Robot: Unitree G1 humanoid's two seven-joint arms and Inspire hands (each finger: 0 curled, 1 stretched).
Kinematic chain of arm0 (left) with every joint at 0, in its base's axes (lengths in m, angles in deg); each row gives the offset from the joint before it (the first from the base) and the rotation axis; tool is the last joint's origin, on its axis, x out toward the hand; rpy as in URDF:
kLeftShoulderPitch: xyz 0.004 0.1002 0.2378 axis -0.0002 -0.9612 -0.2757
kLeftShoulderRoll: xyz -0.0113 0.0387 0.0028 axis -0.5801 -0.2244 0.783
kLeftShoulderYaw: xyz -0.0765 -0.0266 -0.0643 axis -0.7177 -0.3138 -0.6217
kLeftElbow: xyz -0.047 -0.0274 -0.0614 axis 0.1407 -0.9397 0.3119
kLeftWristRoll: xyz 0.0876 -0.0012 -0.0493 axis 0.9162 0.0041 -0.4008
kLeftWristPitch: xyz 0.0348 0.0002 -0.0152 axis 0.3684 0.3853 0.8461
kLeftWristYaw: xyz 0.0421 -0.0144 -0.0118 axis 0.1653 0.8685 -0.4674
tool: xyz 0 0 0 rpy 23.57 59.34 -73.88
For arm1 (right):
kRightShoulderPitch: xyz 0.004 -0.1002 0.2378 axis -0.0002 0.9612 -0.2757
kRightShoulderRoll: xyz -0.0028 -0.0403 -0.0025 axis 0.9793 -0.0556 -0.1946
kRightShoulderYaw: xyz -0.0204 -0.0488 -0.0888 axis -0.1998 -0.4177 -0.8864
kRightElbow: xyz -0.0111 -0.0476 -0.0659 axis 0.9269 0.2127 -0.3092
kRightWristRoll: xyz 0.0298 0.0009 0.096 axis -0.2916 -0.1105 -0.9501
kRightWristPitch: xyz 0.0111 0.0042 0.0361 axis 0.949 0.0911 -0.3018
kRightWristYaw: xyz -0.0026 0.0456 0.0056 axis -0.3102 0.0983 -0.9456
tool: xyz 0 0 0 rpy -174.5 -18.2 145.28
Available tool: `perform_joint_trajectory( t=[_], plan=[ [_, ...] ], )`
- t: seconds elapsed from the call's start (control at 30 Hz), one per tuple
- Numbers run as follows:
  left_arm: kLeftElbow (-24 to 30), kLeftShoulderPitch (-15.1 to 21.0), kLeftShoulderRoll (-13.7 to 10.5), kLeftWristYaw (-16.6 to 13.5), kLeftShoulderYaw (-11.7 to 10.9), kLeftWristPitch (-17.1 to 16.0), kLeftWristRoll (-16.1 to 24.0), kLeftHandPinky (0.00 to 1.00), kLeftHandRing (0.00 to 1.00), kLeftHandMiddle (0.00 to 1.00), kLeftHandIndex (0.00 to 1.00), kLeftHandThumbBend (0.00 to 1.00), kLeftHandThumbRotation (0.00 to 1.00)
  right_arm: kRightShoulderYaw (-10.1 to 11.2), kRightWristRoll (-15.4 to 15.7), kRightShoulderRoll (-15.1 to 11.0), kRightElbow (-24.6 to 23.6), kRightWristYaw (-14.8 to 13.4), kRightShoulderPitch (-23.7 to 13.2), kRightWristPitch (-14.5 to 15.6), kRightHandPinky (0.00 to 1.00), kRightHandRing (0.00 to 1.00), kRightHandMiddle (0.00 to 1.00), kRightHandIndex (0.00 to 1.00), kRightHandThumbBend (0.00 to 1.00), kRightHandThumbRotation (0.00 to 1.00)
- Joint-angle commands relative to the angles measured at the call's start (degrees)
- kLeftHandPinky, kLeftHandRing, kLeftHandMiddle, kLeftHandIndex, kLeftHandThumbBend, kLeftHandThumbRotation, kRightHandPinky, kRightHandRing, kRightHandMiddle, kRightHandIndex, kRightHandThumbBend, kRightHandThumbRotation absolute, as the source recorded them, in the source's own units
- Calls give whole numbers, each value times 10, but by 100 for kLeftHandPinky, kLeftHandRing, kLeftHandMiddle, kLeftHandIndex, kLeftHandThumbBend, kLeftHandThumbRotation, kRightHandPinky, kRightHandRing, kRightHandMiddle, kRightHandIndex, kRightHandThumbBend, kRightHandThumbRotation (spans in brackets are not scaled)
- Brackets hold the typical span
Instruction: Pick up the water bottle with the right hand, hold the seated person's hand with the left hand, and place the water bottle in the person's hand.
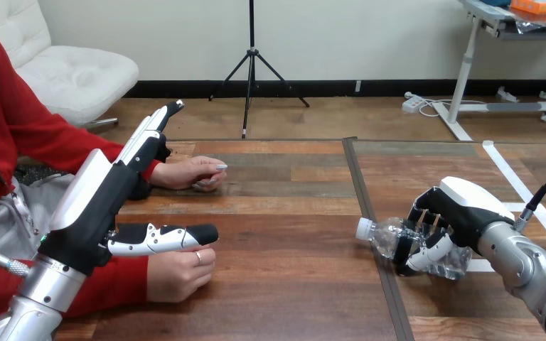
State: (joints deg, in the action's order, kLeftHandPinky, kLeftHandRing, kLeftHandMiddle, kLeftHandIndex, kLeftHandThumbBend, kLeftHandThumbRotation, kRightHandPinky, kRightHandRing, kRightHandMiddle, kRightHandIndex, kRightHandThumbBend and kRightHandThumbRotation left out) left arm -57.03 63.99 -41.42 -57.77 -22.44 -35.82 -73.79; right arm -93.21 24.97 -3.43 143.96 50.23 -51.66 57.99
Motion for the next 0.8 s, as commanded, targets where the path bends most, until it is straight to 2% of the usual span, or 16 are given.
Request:
perform_joint_trajectory(
  t=[0.0, 0.17, 0.37, 0.77],
  plan=[
    [24, 21, 2, -5, -11, -7, -7, 91, 99, 99, 98, 100, 58, 4, -9, 12, -2, -10, 11, -7, 28, 34, 38, 38, 90, 0],
    [23, 22, 2, -3, -11, -8, -9, 91, 99, 99, 98, 100, 58, 15, -24, 15, -4, -5, 12, -4, 26, 32, 37, 36, 88, 0],
    [23, 22, 3, 0, -10, -6, -15, 91, 99, 99, 98, 100, 57, 39, -58, 16, -10, 1, 21, -24, 25, 31, 36, 34, 86, 0],
    [23, 22, 1, -3, -11, -5, -8, 90, 99, 99, 98, 100, 57, 83, -119, 25, -25, 6, 31, -19, 22, 27, 33, 31, 82, 0]
  ],
)
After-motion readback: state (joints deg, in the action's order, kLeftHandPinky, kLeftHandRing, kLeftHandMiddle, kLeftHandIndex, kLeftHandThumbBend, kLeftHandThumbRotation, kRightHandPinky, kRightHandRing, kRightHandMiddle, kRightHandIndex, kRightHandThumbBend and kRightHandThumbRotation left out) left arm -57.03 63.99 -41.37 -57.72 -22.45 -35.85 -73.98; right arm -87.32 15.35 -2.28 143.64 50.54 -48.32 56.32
